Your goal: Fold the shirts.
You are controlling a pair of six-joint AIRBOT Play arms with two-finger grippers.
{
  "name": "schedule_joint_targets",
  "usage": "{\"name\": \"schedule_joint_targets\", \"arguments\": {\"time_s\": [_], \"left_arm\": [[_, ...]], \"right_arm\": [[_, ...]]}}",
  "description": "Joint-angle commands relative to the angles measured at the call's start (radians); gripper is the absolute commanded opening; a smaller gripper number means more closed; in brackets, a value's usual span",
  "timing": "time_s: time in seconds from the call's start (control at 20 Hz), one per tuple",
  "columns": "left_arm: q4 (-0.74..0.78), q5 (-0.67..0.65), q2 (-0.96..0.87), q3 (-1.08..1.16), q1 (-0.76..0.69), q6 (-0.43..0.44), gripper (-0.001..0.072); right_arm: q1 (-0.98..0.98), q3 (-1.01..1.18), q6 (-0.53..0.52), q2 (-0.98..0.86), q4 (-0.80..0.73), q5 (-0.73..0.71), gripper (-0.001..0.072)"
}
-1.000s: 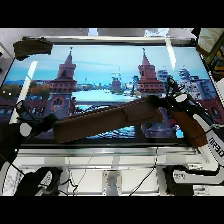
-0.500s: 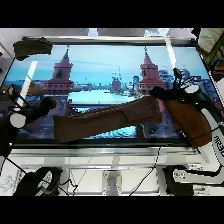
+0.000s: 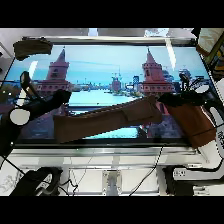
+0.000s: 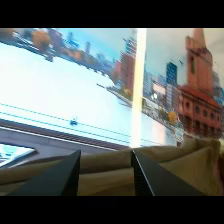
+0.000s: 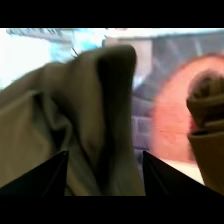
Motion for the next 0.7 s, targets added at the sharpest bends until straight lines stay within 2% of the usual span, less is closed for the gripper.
{"name": "schedule_joint_targets", "arguments": {"time_s": [0.0, 0.05, 0.15, 0.2, 0.3, 0.4, 0.55, 0.65], "left_arm": [[-0.032, -0.003, 0.000, 0.003, -0.047, -0.008, 0.0360], [-0.035, -0.003, 0.000, 0.003, -0.049, -0.013, 0.0359], [-0.048, -0.003, 0.000, 0.003, -0.049, -0.013, 0.0351], [-0.052, -0.005, 0.000, 0.003, -0.049, -0.014, 0.0351], [-0.068, -0.004, 0.000, 0.003, -0.049, -0.014, 0.0351], [-0.077, -0.005, 0.000, 0.003, -0.049, -0.014, 0.0351], [-0.077, -0.009, 0.000, 0.003, -0.049, -0.014, 0.0351], [-0.077, -0.018, 0.000, 0.003, -0.049, -0.014, 0.0351]], "right_arm": [[-0.011, -0.002, -0.037, -0.078, 0.027, 0.037, 0.0553], [-0.011, -0.002, -0.037, -0.096, 0.034, 0.037, 0.0555], [-0.011, -0.001, -0.037, -0.130, 0.059, 0.040, 0.0624], [-0.011, -0.001, -0.037, -0.146, 0.084, 0.042, 0.0624], [-0.011, -0.001, -0.037, -0.171, 0.106, 0.039, 0.0685], [-0.011, -0.001, -0.038, -0.188, 0.151, 0.051, 0.0685], [-0.010, -0.001, -0.099, -0.201, 0.302, 0.103, 0.0680], [-0.010, -0.001, -0.097, -0.201, 0.324, 0.104, 0.0680]]}}
